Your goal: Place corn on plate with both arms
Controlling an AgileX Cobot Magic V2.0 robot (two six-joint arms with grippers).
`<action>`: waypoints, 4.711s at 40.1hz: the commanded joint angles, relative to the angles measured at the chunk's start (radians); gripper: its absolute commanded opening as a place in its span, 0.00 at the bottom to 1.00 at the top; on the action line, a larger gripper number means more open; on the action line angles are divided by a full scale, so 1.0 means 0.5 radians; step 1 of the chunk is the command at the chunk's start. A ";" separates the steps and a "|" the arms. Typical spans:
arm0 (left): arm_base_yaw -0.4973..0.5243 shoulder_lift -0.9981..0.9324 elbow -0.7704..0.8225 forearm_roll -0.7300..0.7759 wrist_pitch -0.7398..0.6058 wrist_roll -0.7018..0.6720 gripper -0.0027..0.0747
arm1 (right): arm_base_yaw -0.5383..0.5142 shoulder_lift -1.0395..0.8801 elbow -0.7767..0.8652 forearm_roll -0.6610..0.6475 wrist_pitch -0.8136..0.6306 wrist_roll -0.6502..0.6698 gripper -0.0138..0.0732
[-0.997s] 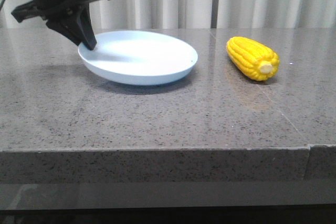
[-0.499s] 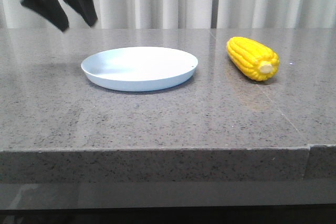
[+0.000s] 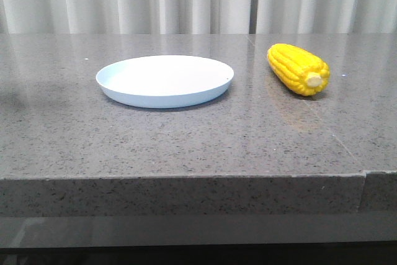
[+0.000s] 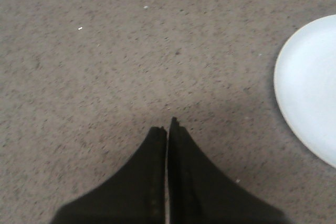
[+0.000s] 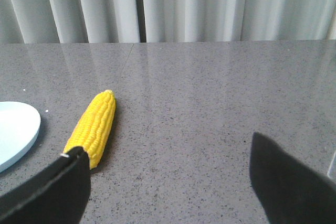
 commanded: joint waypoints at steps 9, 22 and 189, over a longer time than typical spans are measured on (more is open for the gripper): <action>0.159 -0.674 0.633 0.015 -0.596 -0.037 0.01 | -0.012 0.026 -0.068 -0.005 -0.165 -0.016 0.90; 0.159 -1.531 1.369 -0.036 -1.038 -0.020 0.01 | -0.012 0.026 -0.068 -0.005 -0.165 -0.016 0.90; 0.159 -2.283 1.755 -0.021 -1.168 -0.017 0.01 | 0.918 2.934 -1.984 1.257 0.358 -0.016 0.63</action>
